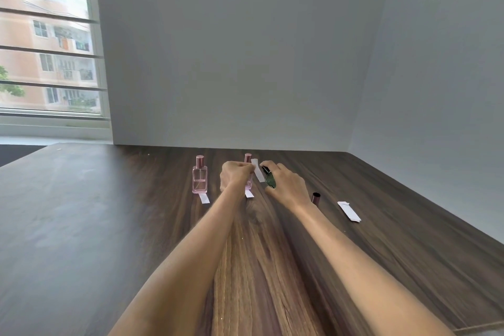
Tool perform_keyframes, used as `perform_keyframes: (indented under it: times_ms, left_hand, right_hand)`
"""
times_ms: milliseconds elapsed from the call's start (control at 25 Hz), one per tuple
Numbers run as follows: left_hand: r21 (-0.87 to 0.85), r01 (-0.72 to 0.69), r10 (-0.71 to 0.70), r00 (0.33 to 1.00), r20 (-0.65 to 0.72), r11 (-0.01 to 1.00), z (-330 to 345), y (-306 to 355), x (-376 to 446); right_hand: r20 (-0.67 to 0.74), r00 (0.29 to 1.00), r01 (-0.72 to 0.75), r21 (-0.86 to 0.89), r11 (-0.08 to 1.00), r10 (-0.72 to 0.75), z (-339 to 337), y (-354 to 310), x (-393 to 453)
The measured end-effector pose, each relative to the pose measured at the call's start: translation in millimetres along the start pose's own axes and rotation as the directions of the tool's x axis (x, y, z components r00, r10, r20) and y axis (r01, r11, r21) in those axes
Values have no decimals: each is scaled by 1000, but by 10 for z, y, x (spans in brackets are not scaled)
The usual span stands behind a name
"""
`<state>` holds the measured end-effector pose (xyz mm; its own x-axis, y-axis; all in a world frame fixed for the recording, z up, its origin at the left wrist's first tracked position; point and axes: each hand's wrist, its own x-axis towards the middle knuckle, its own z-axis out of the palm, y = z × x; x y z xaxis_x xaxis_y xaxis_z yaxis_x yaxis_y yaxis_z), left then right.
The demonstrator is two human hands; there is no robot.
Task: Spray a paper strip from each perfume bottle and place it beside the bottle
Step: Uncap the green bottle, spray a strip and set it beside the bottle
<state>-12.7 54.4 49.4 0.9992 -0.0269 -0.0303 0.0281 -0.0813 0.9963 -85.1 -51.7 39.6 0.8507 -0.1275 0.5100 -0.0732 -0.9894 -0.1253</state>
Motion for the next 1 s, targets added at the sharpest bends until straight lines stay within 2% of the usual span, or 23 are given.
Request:
perform_keyframes:
  times_ms: [440, 720, 760, 840, 920, 1000]
  left_hand:
    - [22, -1, 1, 1000, -4, 1000, -13, 12, -10]
    - [28, 1, -1, 1000, 5, 1000, 12, -11, -11]
    - [31, 0, 0, 1000, 6, 1000, 15, -8, -15]
    - [25, 0, -1, 1000, 4, 1000, 13, -4, -20]
    - [-10, 6, -6, 1000, 10, 1000, 15, -23, -6]
    - [-37, 12, -12, 1000, 19, 999, 12, -34, -11]
  right_hand:
    - [-1, 1000, -14, -47, 999, 14, -13, 32, 12]
    - [56, 998, -14, 10, 1000, 13, -39, -11, -8]
    - [64, 998, -24, 52, 998, 21, -49, -15, -11]
    - [69, 996, -77, 244, 967, 62, -52, -35, -10]
    - [88, 988, -156, 499, 853, 129, -47, -49, -5]
    - [158, 972, -237, 659, 714, 176, -49, -51, -17]
